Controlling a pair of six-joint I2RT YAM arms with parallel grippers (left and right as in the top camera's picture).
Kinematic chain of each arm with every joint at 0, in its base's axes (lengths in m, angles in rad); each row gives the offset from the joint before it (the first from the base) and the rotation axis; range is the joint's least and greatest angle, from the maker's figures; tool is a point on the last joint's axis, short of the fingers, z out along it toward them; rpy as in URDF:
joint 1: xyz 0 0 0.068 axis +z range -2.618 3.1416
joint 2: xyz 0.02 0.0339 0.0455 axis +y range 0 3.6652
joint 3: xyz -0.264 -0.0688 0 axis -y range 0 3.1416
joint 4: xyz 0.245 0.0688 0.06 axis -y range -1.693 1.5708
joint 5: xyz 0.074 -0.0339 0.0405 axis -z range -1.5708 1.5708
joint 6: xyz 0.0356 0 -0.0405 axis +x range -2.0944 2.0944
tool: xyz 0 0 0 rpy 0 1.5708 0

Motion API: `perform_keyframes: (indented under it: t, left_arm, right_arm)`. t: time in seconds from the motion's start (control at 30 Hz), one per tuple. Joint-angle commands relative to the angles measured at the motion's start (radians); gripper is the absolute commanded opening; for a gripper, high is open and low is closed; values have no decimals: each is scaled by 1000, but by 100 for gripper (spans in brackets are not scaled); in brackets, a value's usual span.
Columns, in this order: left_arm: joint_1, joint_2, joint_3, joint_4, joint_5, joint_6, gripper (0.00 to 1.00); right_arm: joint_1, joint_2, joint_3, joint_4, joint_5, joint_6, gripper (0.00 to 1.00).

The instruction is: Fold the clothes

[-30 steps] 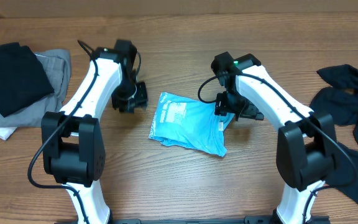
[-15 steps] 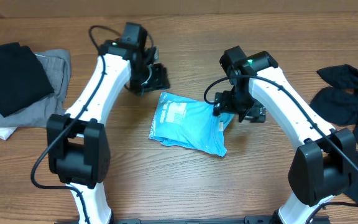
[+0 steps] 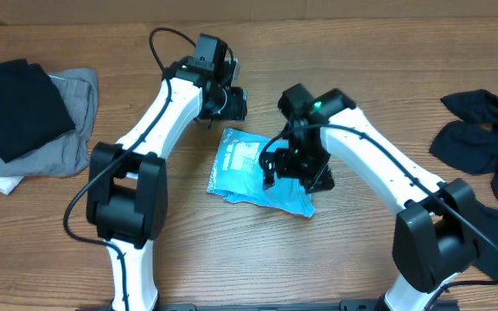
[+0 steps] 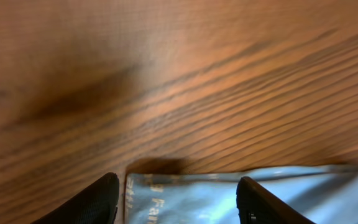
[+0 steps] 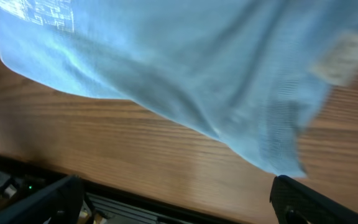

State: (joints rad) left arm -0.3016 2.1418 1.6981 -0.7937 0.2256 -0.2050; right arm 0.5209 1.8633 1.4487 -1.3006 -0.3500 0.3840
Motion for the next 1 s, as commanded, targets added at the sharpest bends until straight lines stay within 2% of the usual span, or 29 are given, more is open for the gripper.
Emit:
perform_keyframes:
  t: [0.0, 0.17, 0.3, 0.57, 0.77, 0.83, 0.87, 0.97]
  left_arm:
    - [-5, 46, 14, -29, -16, 26, 64]
    - [-8, 80, 14, -115, -20, 26, 64]
    - [-7, 101, 14, -240, -36, 26, 63]
    - [-8, 116, -20, -456, -125, 16, 53]
    - [-8, 116, -94, -566, -116, -76, 47]
    - [-8, 115, -111, -576, -82, -76, 42]
    - [-8, 110, -111, -583, -54, -66, 37]
    - [-7, 65, -107, -563, -51, -61, 37]
  right_arm:
    - [30, -27, -76, 51, -68, -10, 100]
    - [32, -24, -191, 177, -53, -10, 100]
    - [16, -23, -271, 272, 72, -10, 100]
    - [-73, -22, -311, 386, 365, -11, 100]
    - [-153, -22, -305, 529, 454, -105, 100]
    - [-164, -22, -293, 524, 454, -108, 100]
    - [-165, -26, -276, 480, 454, -124, 100]
    - [-164, -37, -249, 404, 459, -123, 100]
